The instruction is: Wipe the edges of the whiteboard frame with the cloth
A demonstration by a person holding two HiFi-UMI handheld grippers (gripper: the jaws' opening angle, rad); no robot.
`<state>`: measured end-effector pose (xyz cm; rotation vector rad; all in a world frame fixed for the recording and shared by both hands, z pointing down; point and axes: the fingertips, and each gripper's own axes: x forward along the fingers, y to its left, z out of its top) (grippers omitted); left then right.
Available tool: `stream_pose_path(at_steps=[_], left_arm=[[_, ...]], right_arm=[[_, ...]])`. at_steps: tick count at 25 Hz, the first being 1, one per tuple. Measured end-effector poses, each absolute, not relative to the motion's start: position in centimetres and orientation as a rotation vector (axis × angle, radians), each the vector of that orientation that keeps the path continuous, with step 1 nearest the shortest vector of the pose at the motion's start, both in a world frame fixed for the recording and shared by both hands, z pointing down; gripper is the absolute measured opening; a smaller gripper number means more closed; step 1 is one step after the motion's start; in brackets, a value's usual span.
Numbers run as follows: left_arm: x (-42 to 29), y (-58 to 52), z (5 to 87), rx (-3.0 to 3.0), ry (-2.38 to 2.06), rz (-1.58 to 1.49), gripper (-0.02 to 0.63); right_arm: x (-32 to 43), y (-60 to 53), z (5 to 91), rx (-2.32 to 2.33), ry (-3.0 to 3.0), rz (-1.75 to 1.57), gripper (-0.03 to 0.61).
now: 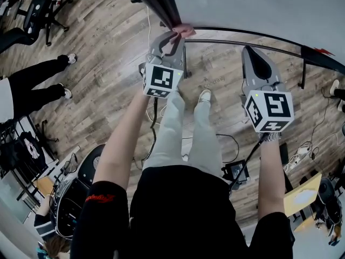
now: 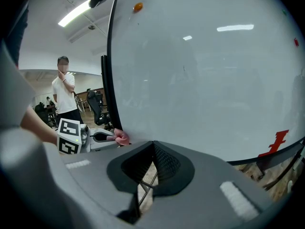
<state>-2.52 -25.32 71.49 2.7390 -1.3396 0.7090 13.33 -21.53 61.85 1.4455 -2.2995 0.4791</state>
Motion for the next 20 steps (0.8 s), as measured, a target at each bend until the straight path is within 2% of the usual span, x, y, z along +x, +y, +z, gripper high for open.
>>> stream_pose_path(at_steps=[20], left_arm=[[-2.0,-25.0,72.1,2.727,-1.344,0.669,0.021]], right_arm=[[12.6,-20.9,63.4,1.422,-2.301,0.532,0.002]])
